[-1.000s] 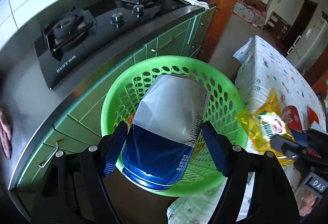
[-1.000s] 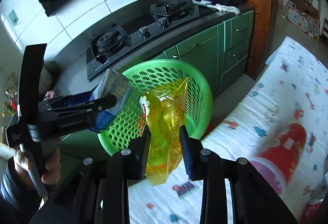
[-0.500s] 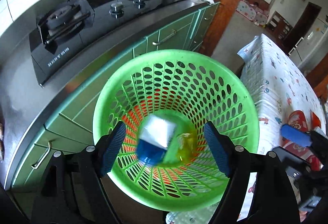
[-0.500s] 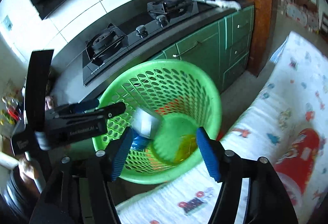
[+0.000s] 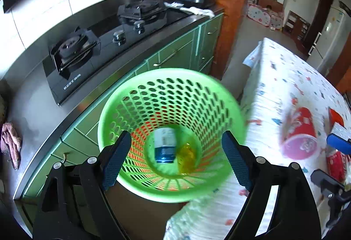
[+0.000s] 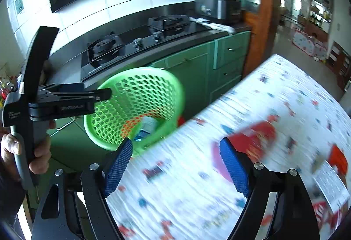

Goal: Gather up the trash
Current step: 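Carry the can and bag to the green basket and open both tools, then grasp the red paper cup with the left tool while the right tool grasps the white milk carton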

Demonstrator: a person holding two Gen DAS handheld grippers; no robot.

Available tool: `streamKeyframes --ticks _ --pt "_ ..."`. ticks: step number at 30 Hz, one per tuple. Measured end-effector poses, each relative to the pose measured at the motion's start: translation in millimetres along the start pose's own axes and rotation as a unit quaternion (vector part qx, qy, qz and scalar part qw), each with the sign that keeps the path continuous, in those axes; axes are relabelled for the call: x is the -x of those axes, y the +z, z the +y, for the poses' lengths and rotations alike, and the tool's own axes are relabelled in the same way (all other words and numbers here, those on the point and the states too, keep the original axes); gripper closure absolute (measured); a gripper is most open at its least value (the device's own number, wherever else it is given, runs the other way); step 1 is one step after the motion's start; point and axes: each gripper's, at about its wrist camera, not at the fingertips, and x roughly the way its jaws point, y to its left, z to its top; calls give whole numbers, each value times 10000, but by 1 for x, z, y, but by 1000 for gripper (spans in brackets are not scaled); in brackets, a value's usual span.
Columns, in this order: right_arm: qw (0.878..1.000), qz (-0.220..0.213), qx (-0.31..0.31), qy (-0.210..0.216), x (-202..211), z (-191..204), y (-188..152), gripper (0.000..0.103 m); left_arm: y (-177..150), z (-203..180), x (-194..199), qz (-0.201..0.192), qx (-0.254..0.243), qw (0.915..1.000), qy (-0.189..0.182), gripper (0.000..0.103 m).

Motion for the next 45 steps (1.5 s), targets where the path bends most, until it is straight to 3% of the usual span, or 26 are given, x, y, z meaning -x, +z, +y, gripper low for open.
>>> streamKeyframes --ticks 10,15,22,26,34,41,45 --pt "9957 -147 -592 -698 74 -75 -55 22 -14 -61 33 -227 -419 9982 -360 19" --pt "9885 -172 -937 -1177 106 -112 -83 22 -19 -96 34 -213 -769 9936 -803 19" --pt "9773 -158 -1431 -1552 138 -152 -111 22 -7 -150 14 121 -1182 9841 -1321 16" --pt "9720 -78 -1732 -1588 146 -169 -125 22 5 -177 -6 352 -1369 9796 -1427 16" --pt "9684 24 -1696 -1828 139 -187 -117 26 16 -221 -47 809 -1873 9684 -1436 16" --pt "9750 373 -1020 -1940 116 -197 -88 33 11 -239 -67 959 -2205 9631 -1212 16" --pt "9757 774 -696 -1930 88 -208 -73 34 10 -237 -73 1047 -2083 9632 -1337 16"
